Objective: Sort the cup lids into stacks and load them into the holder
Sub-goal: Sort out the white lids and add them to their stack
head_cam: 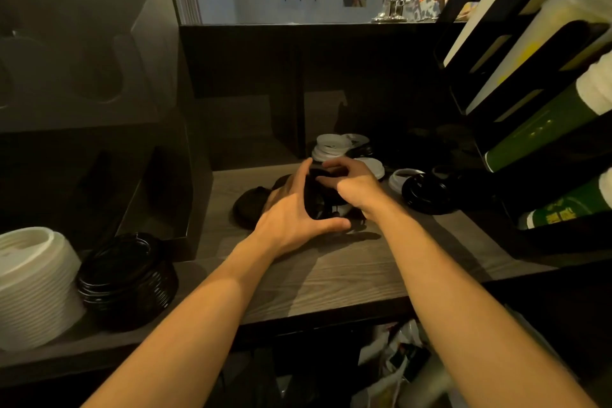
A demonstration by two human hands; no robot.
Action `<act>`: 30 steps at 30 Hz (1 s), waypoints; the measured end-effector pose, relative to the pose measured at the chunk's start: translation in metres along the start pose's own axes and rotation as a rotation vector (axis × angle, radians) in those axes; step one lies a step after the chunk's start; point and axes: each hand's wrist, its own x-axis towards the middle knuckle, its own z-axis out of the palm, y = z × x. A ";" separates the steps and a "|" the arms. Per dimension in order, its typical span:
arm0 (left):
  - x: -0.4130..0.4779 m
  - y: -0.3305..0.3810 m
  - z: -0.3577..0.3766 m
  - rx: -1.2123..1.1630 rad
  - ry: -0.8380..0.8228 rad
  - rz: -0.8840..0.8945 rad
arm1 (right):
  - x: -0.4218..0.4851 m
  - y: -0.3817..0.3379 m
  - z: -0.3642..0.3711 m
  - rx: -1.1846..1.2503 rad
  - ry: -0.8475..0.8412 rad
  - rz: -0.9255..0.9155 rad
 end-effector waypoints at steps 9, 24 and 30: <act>0.006 -0.003 0.003 -0.055 0.186 0.017 | -0.001 -0.003 0.004 -0.114 0.024 0.065; 0.009 0.005 -0.010 -0.419 0.387 -0.214 | -0.004 -0.008 -0.001 0.588 -0.097 0.034; 0.012 0.006 -0.014 -0.794 0.480 -0.277 | -0.007 -0.009 -0.001 0.483 -0.130 -0.052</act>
